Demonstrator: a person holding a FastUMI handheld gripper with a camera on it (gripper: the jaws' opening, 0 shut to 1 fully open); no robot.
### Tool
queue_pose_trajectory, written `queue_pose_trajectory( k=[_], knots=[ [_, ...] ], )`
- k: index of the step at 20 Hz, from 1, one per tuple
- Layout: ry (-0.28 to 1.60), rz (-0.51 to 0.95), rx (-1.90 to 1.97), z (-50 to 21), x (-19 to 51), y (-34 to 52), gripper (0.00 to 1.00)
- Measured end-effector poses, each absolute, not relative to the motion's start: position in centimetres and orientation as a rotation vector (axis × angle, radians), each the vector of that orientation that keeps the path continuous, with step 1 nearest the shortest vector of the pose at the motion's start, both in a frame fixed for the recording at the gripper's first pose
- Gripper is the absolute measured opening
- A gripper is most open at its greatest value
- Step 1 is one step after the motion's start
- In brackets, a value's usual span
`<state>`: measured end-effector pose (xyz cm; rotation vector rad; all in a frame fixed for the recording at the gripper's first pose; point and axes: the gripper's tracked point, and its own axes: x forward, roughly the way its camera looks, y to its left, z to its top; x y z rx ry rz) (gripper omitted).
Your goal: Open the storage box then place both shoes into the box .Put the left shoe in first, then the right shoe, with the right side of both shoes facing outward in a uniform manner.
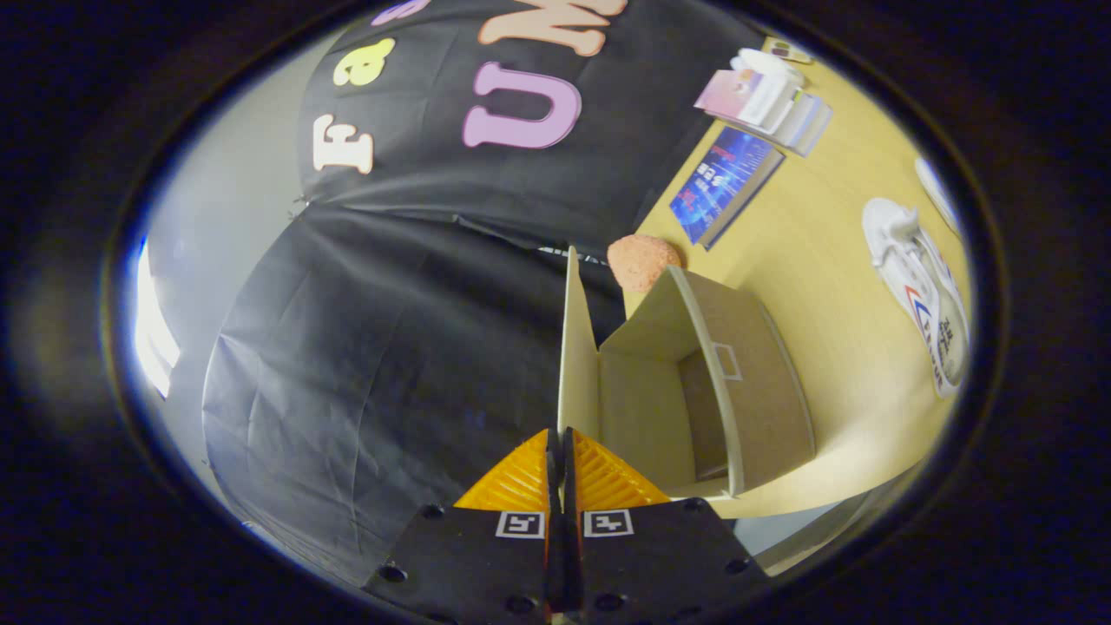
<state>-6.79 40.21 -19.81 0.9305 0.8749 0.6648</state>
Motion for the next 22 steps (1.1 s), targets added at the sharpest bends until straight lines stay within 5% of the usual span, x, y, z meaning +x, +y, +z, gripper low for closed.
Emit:
queue_pose_trajectory(
  k=[14,22],
  knots=[
    [0.831,0.954,0.619,-16.0,-10.0,53.5,0.02],
    [0.866,1.126,0.446,-17.9,-13.9,58.3,0.67]
  ],
)
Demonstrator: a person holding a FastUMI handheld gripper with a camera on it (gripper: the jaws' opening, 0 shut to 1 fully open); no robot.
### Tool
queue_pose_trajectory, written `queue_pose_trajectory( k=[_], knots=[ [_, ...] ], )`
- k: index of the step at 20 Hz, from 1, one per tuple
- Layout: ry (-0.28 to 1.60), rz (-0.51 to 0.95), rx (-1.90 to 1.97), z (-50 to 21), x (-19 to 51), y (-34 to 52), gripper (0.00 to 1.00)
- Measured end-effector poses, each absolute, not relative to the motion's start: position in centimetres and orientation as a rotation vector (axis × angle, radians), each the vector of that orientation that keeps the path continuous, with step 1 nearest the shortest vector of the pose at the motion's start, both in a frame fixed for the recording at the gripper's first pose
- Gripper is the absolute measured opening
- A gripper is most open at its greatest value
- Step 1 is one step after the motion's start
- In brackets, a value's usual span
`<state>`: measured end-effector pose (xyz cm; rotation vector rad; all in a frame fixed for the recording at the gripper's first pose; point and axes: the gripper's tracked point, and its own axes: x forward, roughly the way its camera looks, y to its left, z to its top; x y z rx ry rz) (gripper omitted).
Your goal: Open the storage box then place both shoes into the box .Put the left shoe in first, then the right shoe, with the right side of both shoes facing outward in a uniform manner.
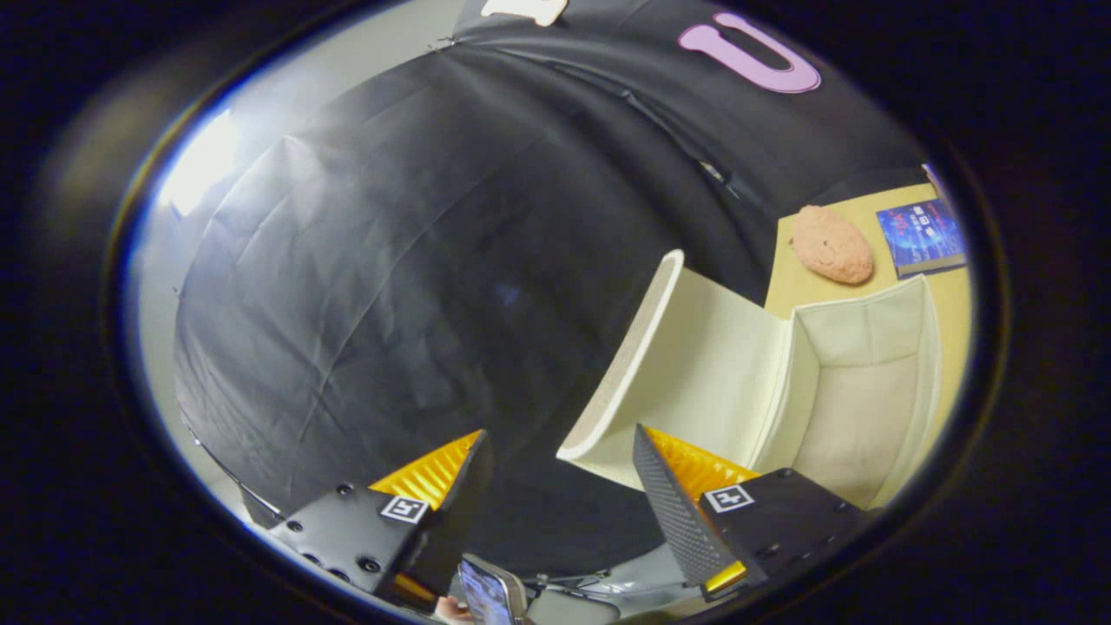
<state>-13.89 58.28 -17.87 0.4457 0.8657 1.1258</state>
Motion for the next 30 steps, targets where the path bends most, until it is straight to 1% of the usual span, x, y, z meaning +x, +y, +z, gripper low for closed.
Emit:
queue_pose_trajectory(
  k=[4,8,11,18,21,25,30],
  knots=[
    [0.823,1.094,0.388,-18.3,-12.5,56.5,0.99],
    [0.772,1.016,0.333,-18.4,-10.6,52.6,0.99],
    [0.724,0.925,0.278,-19.1,-8.6,47.9,0.99],
    [0.642,0.606,0.078,-22.4,-3.6,32.9,0.99],
    [0.659,0.457,0.041,-24.5,-2.7,26.3,1.00],
    [0.718,0.302,0.027,-28.2,-2.3,19.2,1.00],
    [0.836,0.180,-0.079,-34.3,-2.1,13.3,1.00]
  ],
)
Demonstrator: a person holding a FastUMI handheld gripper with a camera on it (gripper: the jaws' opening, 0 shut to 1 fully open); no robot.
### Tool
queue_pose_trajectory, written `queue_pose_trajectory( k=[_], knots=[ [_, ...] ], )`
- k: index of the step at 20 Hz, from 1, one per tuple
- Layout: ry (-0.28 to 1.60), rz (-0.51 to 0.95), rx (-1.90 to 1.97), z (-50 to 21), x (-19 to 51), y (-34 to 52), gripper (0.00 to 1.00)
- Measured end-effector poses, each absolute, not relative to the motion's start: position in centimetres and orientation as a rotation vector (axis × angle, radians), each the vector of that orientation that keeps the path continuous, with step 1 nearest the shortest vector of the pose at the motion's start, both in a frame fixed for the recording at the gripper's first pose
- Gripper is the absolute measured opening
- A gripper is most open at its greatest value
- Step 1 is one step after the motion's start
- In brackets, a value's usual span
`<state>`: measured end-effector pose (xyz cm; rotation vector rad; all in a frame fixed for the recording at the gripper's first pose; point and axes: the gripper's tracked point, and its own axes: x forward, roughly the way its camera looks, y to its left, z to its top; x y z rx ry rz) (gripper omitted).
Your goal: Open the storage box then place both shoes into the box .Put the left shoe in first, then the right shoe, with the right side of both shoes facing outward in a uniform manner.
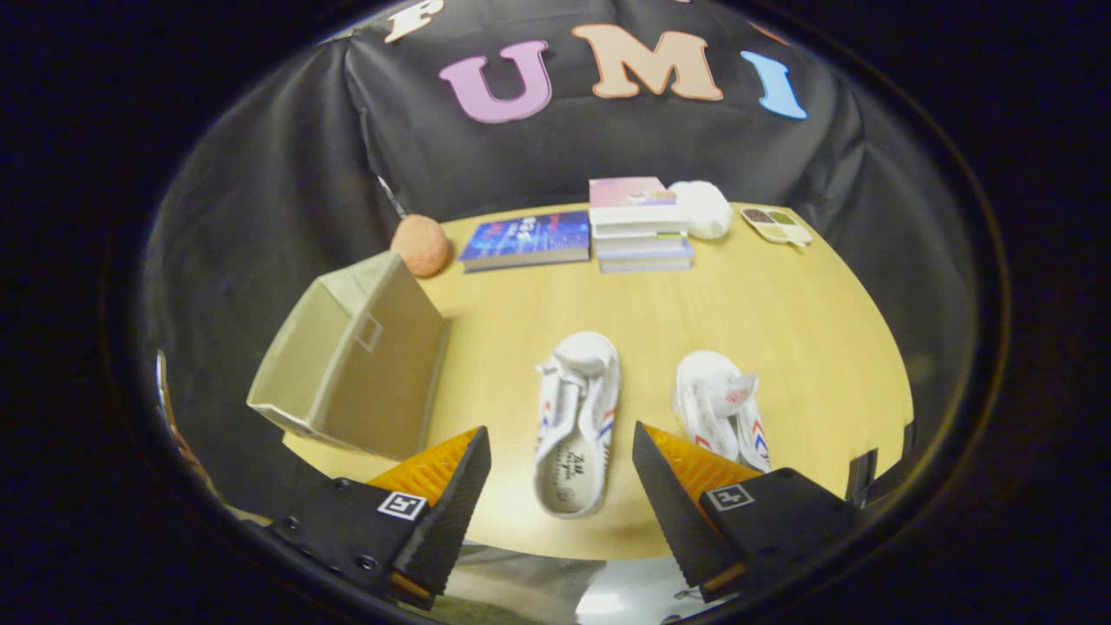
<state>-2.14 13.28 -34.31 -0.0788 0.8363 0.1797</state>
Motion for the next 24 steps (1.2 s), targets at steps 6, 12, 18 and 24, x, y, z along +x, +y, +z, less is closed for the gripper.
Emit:
queue_pose_trajectory(
  k=[6,12,18,24],
  knots=[
    [0.933,0.111,-0.224,-40.7,-1.9,10.7,0.99],
    [0.949,0.046,-0.244,-42.9,0.9,9.7,0.95],
    [0.968,0.017,-0.168,-43.9,3.9,9.4,0.89],
    [1.001,0.070,-0.035,-45.2,4.7,10.8,0.54]
  ],
)
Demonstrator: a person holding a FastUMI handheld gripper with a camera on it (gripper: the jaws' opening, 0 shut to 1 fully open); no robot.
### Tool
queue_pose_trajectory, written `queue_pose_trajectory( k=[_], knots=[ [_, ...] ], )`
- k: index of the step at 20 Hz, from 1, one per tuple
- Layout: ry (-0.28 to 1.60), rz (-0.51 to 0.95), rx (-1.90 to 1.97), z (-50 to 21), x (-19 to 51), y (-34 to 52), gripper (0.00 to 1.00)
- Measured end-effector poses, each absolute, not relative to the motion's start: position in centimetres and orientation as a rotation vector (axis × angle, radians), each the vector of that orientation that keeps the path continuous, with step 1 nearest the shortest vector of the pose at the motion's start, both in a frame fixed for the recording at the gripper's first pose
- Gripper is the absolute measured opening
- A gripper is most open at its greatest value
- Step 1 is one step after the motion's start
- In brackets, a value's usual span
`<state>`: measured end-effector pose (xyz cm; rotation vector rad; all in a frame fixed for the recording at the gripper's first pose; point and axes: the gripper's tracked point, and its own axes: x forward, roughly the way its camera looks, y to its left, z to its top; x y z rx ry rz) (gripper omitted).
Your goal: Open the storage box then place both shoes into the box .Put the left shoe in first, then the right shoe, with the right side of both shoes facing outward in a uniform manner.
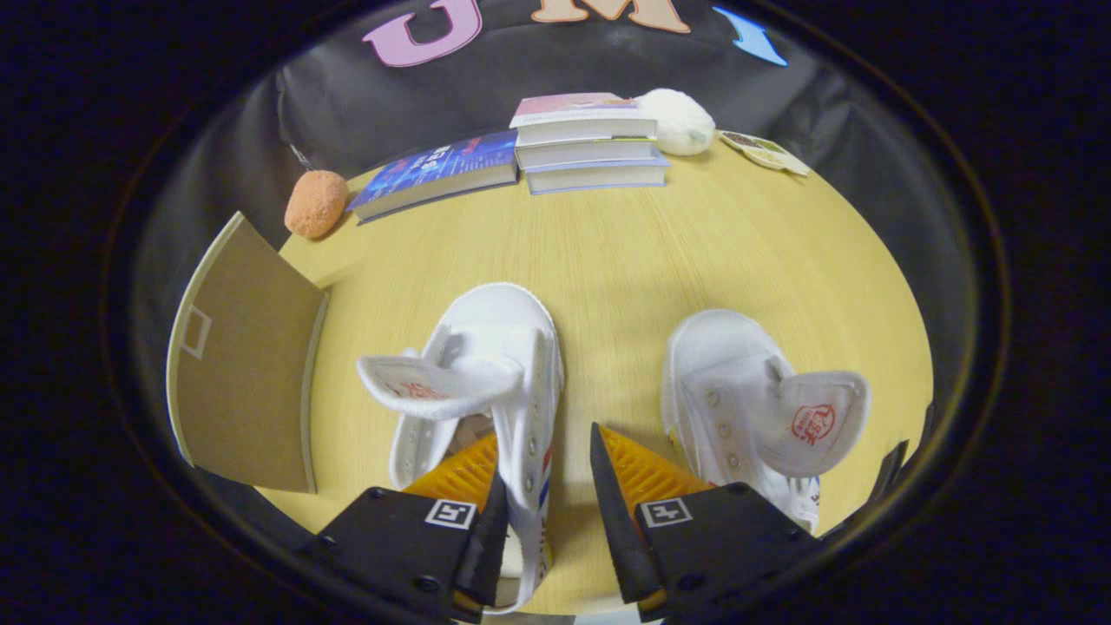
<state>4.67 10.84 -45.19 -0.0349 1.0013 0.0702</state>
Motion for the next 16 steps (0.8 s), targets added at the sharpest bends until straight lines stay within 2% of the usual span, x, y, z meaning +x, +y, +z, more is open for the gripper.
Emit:
queue_pose_trajectory(
  k=[3,5,6,16],
  knots=[
    [1.031,0.089,0.071,-45.4,4.4,11.7,0.21],
    [1.026,0.089,0.116,-45.1,4.5,11.6,0.20],
    [1.030,0.068,0.153,-45.3,4.4,11.8,0.08],
    [1.077,0.042,0.515,-45.0,3.5,13.1,0.08]
  ],
)
